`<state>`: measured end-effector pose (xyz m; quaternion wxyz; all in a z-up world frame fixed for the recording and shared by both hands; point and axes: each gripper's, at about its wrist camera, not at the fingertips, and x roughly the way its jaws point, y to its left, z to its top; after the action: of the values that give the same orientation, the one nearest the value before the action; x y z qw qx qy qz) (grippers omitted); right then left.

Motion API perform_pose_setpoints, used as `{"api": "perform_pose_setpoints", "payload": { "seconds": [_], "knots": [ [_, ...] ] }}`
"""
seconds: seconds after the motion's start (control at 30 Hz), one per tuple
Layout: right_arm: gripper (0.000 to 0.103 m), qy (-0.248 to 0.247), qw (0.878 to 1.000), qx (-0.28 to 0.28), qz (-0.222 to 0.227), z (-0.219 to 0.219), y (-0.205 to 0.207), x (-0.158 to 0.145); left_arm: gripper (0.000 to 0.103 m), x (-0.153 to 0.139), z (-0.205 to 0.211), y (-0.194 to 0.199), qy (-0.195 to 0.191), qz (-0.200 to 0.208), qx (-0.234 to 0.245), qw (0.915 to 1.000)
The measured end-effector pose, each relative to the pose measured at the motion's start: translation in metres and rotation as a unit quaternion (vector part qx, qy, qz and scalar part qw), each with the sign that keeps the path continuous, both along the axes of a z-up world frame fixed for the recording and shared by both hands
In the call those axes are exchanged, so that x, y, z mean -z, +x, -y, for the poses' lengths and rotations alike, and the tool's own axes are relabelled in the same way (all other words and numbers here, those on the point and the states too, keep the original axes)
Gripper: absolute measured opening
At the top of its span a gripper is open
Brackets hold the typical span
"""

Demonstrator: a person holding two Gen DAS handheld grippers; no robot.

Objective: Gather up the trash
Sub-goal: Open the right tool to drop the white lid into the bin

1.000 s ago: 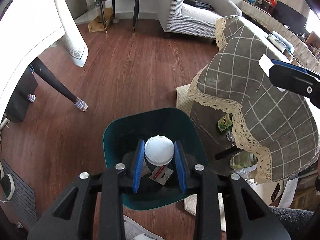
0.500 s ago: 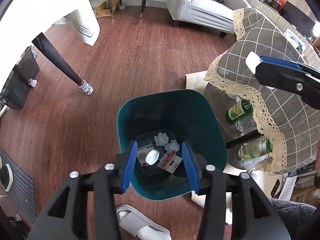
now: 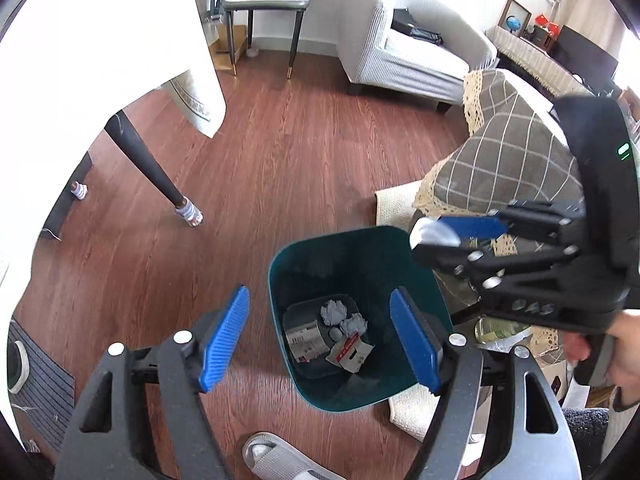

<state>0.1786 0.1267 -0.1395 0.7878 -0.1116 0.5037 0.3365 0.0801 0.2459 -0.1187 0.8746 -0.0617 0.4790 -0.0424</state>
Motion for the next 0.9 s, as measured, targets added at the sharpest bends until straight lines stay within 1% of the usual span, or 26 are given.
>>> {"api": "perform_pose_setpoints", "payload": {
  "seconds": [0.2, 0.4, 0.43, 0.47, 0.5, 0.57, 0.63, 0.9],
  "knots": [
    [0.040, -0.024, 1.000, -0.007, -0.019, -0.011, 0.001, 0.022, 0.080, -0.026, -0.004, -0.007, 0.013, 0.045, -0.007, 0.9989],
    [0.040, -0.049, 0.998, -0.012, -0.030, -0.012, -0.006, 0.040, 0.080, -0.046, -0.006, -0.007, 0.010, 0.068, -0.013, 0.9975],
    [0.042, -0.050, 0.998, -0.011, -0.031, -0.011, -0.006, 0.042, 0.079, -0.049, -0.005, -0.007, 0.009, 0.072, -0.013, 0.9973],
    [0.054, -0.052, 0.998, -0.010, -0.029, -0.010, -0.008, 0.042, 0.078, -0.052, -0.004, -0.007, 0.009, 0.075, -0.011, 0.9970],
    [0.062, -0.055, 0.998, -0.009, -0.027, -0.009, -0.009, 0.041, 0.077, -0.054, -0.002, -0.007, 0.010, 0.078, -0.010, 0.9968],
    [0.064, -0.054, 0.998, -0.009, -0.028, -0.006, -0.010, 0.041, 0.075, -0.060, 0.001, -0.008, 0.011, 0.084, -0.007, 0.9964],
    [0.064, -0.054, 0.998, -0.009, -0.027, -0.002, -0.011, 0.039, 0.075, -0.065, 0.003, -0.008, 0.004, 0.089, -0.005, 0.9960],
    [0.064, -0.044, 0.999, -0.012, -0.006, 0.015, -0.017, 0.023, 0.075, -0.081, 0.018, -0.005, -0.002, 0.112, 0.000, 0.9937]
  ]
}}
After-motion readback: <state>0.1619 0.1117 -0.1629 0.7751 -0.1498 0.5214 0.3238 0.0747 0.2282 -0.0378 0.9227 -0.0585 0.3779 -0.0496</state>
